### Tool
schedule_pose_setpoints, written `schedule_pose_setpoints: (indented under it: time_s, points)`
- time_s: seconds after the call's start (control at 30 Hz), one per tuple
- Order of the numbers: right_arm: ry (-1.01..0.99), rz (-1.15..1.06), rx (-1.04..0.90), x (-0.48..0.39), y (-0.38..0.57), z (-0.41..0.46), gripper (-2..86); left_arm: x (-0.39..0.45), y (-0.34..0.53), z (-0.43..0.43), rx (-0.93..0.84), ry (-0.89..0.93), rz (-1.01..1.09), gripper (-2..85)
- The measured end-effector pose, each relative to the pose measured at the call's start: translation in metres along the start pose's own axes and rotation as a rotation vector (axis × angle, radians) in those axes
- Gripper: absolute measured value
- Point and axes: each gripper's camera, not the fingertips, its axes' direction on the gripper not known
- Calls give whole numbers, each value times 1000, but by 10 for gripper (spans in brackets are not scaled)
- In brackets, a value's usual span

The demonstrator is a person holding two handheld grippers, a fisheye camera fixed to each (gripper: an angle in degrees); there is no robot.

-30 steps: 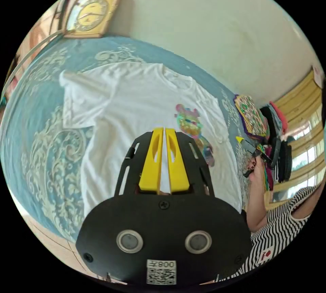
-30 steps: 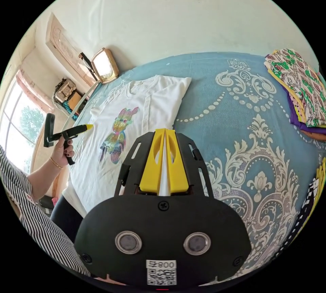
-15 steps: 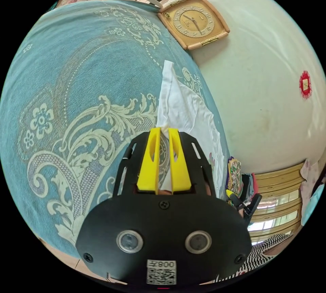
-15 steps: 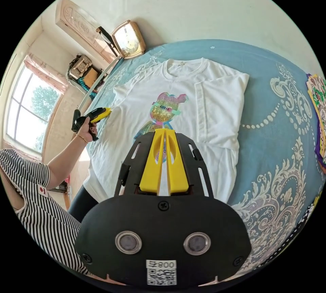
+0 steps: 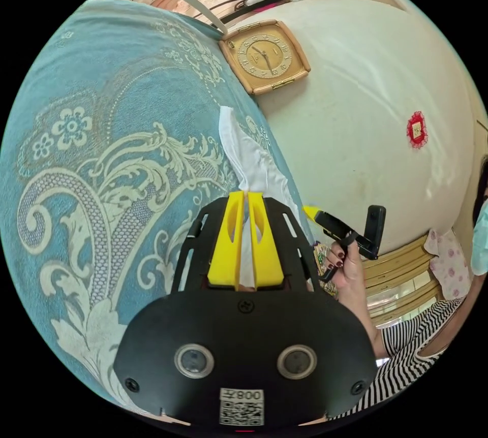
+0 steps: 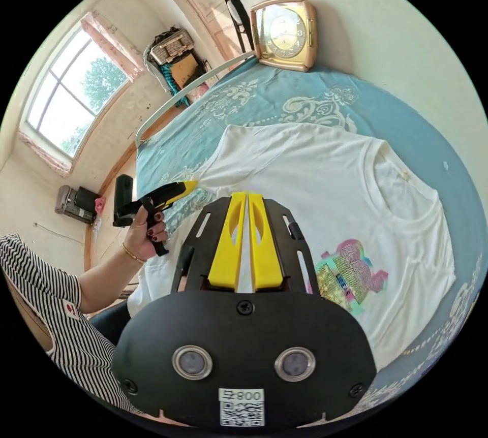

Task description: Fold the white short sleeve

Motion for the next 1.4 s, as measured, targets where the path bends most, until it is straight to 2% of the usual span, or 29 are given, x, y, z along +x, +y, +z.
schedule_pose_setpoints:
  time_s: [0.13, 0.3, 0.37, 0.57, 0.83, 1.0, 1.07, 1.17, 1.4]
  points:
    - [2, -86, -97, -41, -90, 57, 52, -12, 10, -9, 63, -1, -41, 16]
    - [86, -200, -141, -93, -174, 108, 57, -16, 12, -8, 72, -36, -22, 16]
    - [177, -266, -174, -116, -206, 136, 59, -15, 13, -5, 69, -74, 9, 16]
    - [317, -304, -251, -136, -257, 199, 77, -4, 10, 10, 23, -49, 73, 17]
    - [372, -327, -212, -126, -285, 207, 33, 22, 4, 23, 7, -92, 207, 17]
    - [90, -186, -109, -52, -297, 153, 18, 42, 0, 38, -30, -58, 308, 17]
    - [-119, -62, -55, 8, -293, 119, 15, 55, -2, 52, -85, -28, 373, 16]
    - [-308, 66, 8, 78, -273, 88, 14, 70, -5, 75, -189, 1, 435, 16]
    - [-369, 272, 22, 179, -210, 72, 14, 92, -9, 113, -357, -2, 490, 16]
